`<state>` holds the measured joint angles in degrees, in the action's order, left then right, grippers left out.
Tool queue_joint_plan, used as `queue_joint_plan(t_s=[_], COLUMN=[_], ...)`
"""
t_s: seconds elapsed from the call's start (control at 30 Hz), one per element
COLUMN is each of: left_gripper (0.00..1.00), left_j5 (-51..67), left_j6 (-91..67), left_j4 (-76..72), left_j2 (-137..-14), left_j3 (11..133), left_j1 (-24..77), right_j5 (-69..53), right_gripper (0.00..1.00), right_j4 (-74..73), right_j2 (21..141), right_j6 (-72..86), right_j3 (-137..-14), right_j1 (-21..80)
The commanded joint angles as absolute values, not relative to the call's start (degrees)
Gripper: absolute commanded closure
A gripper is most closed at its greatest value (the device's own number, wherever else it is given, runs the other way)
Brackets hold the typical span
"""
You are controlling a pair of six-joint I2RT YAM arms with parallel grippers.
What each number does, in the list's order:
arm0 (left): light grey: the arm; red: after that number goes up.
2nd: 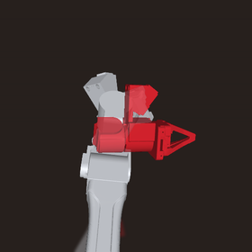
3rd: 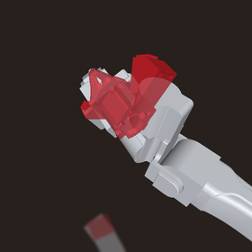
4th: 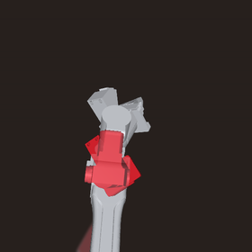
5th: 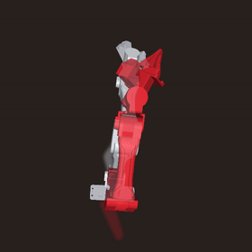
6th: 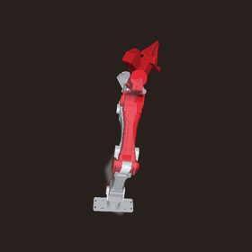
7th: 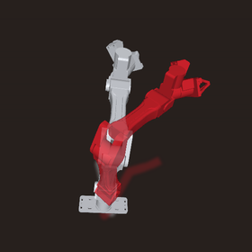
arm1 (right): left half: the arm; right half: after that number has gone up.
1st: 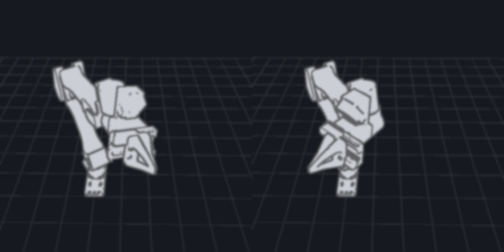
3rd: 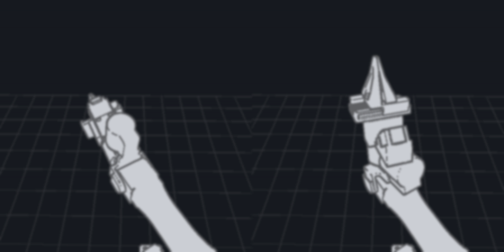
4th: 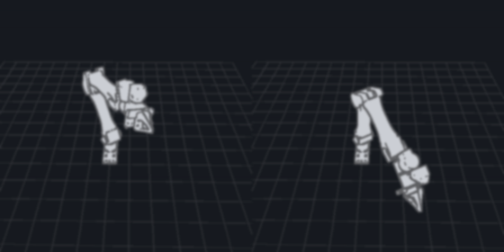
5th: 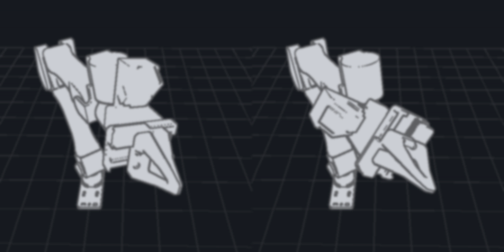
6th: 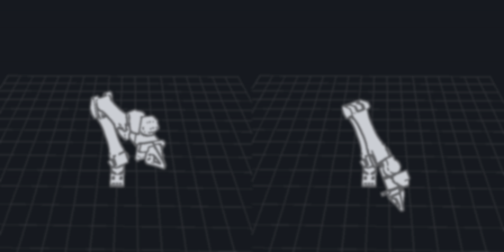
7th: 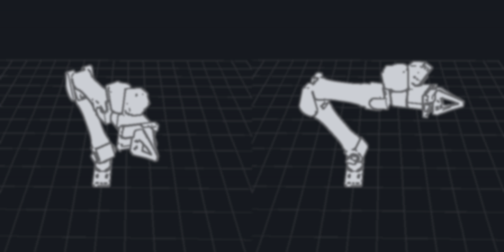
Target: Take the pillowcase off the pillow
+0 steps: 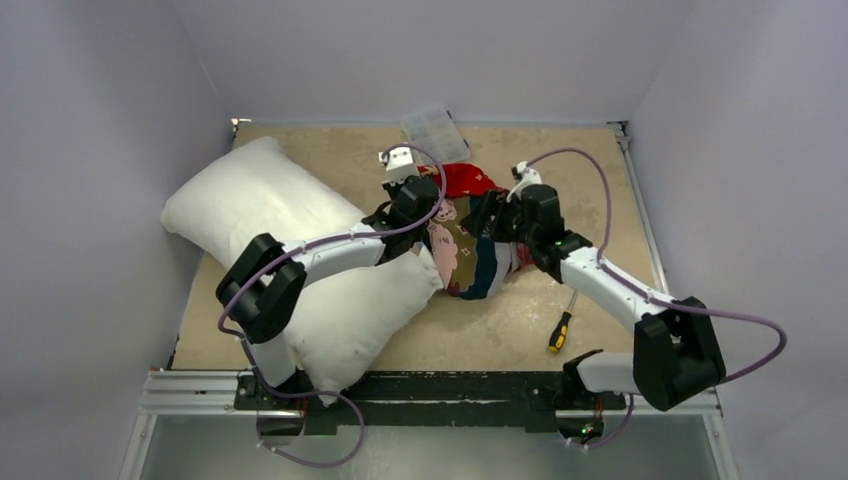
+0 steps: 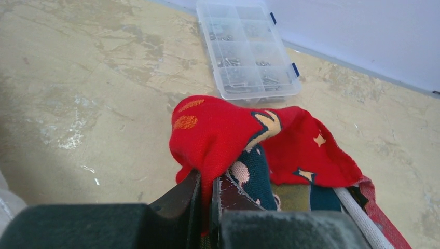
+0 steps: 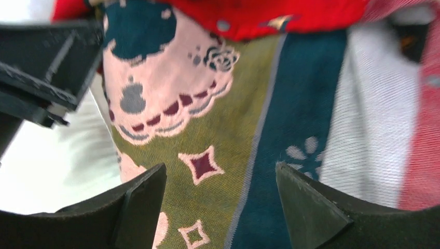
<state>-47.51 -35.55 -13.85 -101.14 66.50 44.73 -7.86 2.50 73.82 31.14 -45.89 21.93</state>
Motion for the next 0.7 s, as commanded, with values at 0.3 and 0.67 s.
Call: queue_joint_plan(t_s=[0.3,0.67], left_gripper=[1.0,0.66], left_j5=[-20.33,-13.28], left_j6=[-34.32,-35.19], left_j4=[-7.36,-0.24], left_j2=[-95.08,-82.78], left_j3=[67.34,59.94], left_j1=[45.02,44.4], right_j5=[-9.71,-4.74], right_gripper=[0.27,0.26], right_j4=[23.99,26.19], right_j2=[97.85,105.85], right_j6=[39.02,43.78], right_j3=[-48.36,-57.83], right_j1=[22.02,7.36])
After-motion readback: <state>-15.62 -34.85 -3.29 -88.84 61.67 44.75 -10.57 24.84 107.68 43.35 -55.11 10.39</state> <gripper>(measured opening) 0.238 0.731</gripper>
